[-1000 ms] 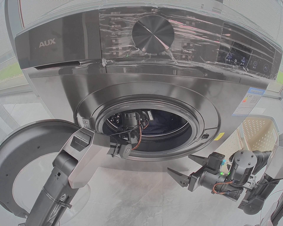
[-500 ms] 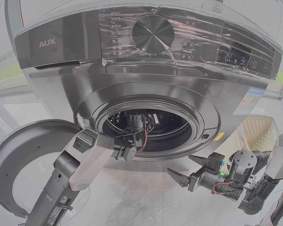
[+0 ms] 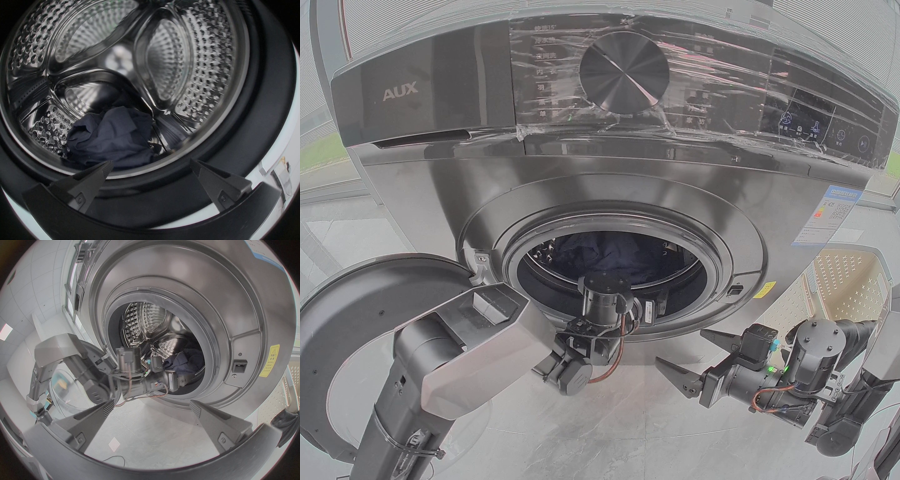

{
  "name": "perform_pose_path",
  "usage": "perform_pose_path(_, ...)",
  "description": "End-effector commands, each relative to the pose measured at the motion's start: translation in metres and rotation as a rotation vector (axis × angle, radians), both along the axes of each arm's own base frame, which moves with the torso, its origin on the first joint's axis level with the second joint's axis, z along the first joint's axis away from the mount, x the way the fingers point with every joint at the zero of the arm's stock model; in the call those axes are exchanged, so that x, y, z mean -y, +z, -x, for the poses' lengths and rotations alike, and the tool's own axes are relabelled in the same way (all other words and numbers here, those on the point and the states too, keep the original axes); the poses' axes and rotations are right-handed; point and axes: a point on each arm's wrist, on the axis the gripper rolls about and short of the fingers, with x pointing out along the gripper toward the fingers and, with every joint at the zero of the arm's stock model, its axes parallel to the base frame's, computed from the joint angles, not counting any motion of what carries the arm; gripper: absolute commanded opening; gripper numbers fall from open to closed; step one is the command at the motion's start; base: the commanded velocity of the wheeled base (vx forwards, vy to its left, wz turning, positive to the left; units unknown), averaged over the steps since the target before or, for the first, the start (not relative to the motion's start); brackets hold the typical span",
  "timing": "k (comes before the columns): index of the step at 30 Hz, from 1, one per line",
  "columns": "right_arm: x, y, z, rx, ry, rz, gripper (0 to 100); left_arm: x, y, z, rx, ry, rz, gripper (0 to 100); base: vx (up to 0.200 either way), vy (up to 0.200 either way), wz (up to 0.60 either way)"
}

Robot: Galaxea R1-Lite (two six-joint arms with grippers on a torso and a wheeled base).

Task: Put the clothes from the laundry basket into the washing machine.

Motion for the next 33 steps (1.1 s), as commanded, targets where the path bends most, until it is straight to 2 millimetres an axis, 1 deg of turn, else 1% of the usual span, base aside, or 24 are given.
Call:
perform_pose_path(1,0.001,0.001,0.000,0.005,-0.002,-0.004,100,0.000,0.034,0.048,0.048,-0.069,0.003,100,0.000,0.000,0.00)
perform_pose_path(2,0.001,0.001,0.001,0.003,-0.002,-0.003,100,-0.002,0.038,0.061,0.052,-0.075,0.008,100,0.000,0.000,0.00)
perform_pose_path(5,0.003,0.003,0.000,0.007,-0.010,-0.006,100,-0.010,0.046,0.088,0.064,-0.104,0.021,100,0.000,0.000,0.00)
perform_pose_path(6,0.003,0.003,0.000,0.007,-0.010,-0.006,100,-0.010,0.046,0.088,0.064,-0.104,0.021,100,0.000,0.000,0.00)
perform_pose_path(7,0.004,0.002,0.000,0.006,-0.011,-0.005,100,-0.019,0.050,0.104,0.060,-0.116,0.016,100,0.000,0.000,0.00)
perform_pose_path(9,0.005,0.002,0.000,0.001,-0.016,-0.003,100,-0.030,0.055,0.120,0.049,-0.128,0.012,100,0.000,0.000,0.00)
perform_pose_path(10,0.005,0.001,0.000,-0.001,-0.014,-0.001,100,-0.032,0.056,0.124,0.045,-0.133,0.012,100,0.000,0.000,0.00)
perform_pose_path(11,0.007,0.001,0.001,-0.002,-0.018,0.000,100,-0.040,0.060,0.140,0.037,-0.149,0.017,100,0.000,0.000,0.00)
perform_pose_path(13,0.009,0.005,0.003,0.006,-0.019,-0.007,100,-0.054,0.065,0.158,0.033,-0.163,0.035,100,0.000,0.000,0.00)
perform_pose_path(15,0.010,0.007,0.004,0.013,-0.020,-0.010,100,-0.060,0.069,0.166,0.044,-0.167,0.055,100,0.000,0.000,0.00)
perform_pose_path(19,0.017,0.015,0.013,0.031,-0.024,-0.027,100,-0.083,0.081,0.185,0.097,-0.165,0.113,100,0.000,0.000,0.00)
perform_pose_path(23,0.031,0.023,0.027,0.040,-0.035,-0.040,100,-0.105,0.084,0.199,0.089,-0.153,0.106,100,0.000,0.000,0.00)
perform_pose_path(24,0.032,0.023,0.028,0.040,-0.036,-0.040,100,-0.106,0.084,0.200,0.088,-0.153,0.105,100,0.000,0.000,0.00)
perform_pose_path(25,0.043,0.027,0.034,0.051,-0.060,-0.049,100,-0.116,0.087,0.207,0.090,-0.136,0.103,100,0.000,0.000,0.00)
perform_pose_path(28,0.063,0.034,0.046,0.076,-0.105,-0.065,100,-0.134,0.094,0.217,0.098,-0.096,0.102,100,0.000,0.000,0.00)
perform_pose_path(29,0.066,0.038,0.048,0.091,-0.119,-0.076,100,-0.139,0.094,0.219,0.101,-0.077,0.095,100,0.000,0.000,0.00)
perform_pose_path(32,0.076,0.044,0.050,0.112,-0.172,-0.080,100,-0.149,0.095,0.224,0.099,-0.035,0.090,100,-0.200,0.000,0.00)
perform_pose_path(33,0.080,0.048,0.053,0.132,-0.200,-0.081,100,-0.155,0.096,0.229,0.100,-0.024,0.093,100,-0.200,0.000,0.00)
